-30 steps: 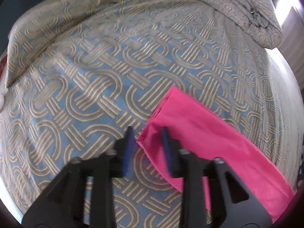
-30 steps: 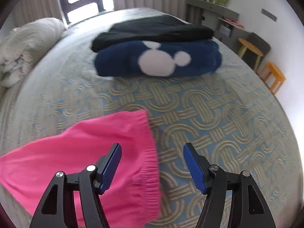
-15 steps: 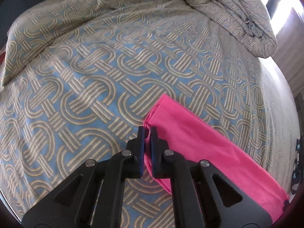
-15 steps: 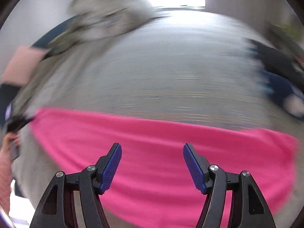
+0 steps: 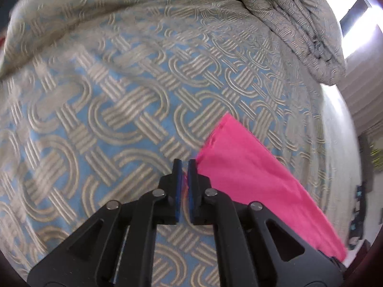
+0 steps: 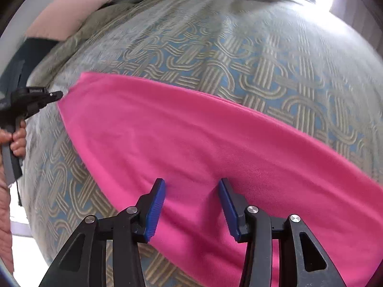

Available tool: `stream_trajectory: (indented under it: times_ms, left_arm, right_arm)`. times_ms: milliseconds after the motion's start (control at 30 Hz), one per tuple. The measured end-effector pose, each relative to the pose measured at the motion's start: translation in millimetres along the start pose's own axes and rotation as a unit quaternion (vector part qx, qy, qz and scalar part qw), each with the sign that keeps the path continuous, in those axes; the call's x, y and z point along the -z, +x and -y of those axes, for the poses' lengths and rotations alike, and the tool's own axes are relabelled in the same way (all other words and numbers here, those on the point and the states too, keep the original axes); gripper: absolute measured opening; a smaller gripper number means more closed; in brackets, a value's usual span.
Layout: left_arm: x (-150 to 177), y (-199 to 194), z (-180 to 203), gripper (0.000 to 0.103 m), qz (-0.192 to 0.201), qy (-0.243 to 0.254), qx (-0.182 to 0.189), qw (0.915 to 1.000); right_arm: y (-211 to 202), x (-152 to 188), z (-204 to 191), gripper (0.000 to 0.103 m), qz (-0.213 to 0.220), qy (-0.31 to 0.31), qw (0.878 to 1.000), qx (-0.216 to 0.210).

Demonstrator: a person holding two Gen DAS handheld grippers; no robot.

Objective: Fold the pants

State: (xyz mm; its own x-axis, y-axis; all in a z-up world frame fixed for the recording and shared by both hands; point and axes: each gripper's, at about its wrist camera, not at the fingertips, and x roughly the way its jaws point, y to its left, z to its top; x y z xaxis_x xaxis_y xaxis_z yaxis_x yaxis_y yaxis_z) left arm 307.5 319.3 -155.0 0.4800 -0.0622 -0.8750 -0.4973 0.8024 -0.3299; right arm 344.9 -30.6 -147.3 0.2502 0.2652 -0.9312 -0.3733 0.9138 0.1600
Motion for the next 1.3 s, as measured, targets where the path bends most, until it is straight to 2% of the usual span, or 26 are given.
stream_trajectory:
  times_ms: [33, 67, 100, 233, 267, 333, 367, 400, 567, 833, 933, 1067, 1133, 1300]
  left_arm:
    - [3, 0, -2, 0.036, -0.006, -0.004, 0.008, 0.9999]
    - [6, 2, -3, 0.043, -0.011, -0.013, 0.021, 0.9996]
    - [8, 1, -3, 0.047, -0.01, -0.019, 0.031, 0.9993]
    - [9, 4, 5, 0.048, -0.016, -0.027, 0.058, 0.9978]
    - [9, 6, 7, 0.044, -0.019, -0.029, 0.063, 0.9974]
    - [9, 11, 10, 0.02, -0.029, -0.033, 0.078, 0.996]
    - [8, 14, 13, 0.018, -0.031, -0.034, 0.074, 0.9962]
    - [7, 15, 13, 0.011, -0.028, -0.036, 0.069, 0.9966]
    - [8, 9, 10, 0.007, -0.012, -0.041, 0.068, 0.9968]
    - [6, -36, 50, 0.007, 0.043, 0.024, 0.065, 0.9967]
    - [11, -57, 84, 0.007, 0.061, 0.074, 0.076, 0.9925]
    - [39, -78, 145, 0.007, 0.07, 0.16, 0.102, 0.9793]
    - [56, -81, 169, 0.007, 0.063, 0.193, 0.116, 0.9722]
    - [120, -68, 228, 0.007, 0.005, 0.263, 0.159, 0.9516]
  right_arm:
    - [-3, 0, 0, 0.046, 0.003, 0.003, 1.0, -0.009]
    - [-6, 0, 1, 0.046, 0.005, 0.006, 1.0, -0.014]
    - [-10, -2, 1, 0.047, 0.009, 0.009, 1.0, -0.017]
    - [-15, -12, -9, 0.047, 0.016, 0.022, 0.999, -0.04]
    - [-14, -14, -9, 0.047, 0.015, 0.024, 0.999, -0.045]
    - [-13, -15, -15, 0.047, 0.015, 0.024, 0.998, -0.049]
    - [-13, -15, -18, 0.047, 0.015, 0.024, 0.998, -0.047]
    - [-11, -12, -20, 0.047, 0.014, 0.024, 0.999, -0.046]
    - [-4, -11, -24, 0.047, 0.007, 0.03, 0.998, -0.051]
    - [1, -6, -7, 0.047, 0.0, 0.062, 0.997, -0.053]
    - [-6, -1, 5, 0.047, 0.006, 0.078, 0.995, -0.058]
    - [-18, 9, 31, 0.047, 0.018, 0.108, 0.992, -0.06]
    - [-26, 17, 49, 0.047, 0.026, 0.131, 0.989, -0.062]
    - [-42, 36, 89, 0.047, 0.048, 0.179, 0.981, -0.065]
